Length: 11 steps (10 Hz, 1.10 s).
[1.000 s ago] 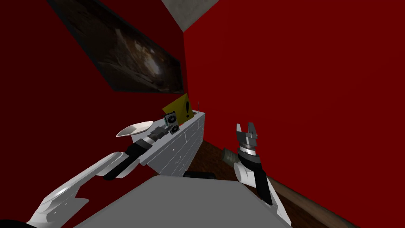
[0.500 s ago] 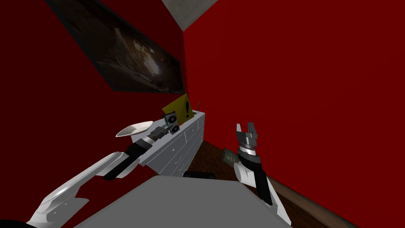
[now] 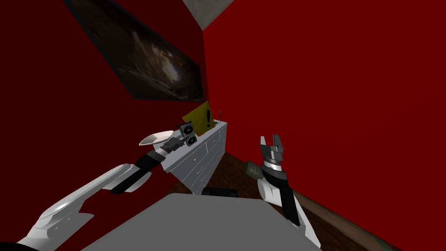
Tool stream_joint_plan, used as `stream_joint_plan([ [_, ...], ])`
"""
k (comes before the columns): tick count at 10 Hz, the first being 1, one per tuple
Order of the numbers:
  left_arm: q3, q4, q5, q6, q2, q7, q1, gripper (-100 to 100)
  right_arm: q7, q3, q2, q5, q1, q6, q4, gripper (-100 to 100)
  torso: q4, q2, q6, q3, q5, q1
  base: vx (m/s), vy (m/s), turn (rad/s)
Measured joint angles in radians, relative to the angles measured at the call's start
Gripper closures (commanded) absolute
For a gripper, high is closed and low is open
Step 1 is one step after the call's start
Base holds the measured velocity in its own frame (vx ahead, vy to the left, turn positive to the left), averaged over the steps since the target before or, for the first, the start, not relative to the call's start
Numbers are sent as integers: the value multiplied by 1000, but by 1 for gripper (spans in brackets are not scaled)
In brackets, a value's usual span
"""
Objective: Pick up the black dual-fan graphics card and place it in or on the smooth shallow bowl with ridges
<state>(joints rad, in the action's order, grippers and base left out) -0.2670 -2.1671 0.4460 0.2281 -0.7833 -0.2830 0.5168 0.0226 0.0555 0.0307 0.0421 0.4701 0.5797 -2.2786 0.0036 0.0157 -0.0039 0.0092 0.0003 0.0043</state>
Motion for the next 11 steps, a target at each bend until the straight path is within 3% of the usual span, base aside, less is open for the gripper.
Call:
stream_joint_plan([
  [11, -121, 129, -45, -3, -234, 3, -37, 100, 0, 0, 0, 0, 0, 0, 0, 0, 4, -1, 0, 1, -5, -4, -128, 78, 15],
])
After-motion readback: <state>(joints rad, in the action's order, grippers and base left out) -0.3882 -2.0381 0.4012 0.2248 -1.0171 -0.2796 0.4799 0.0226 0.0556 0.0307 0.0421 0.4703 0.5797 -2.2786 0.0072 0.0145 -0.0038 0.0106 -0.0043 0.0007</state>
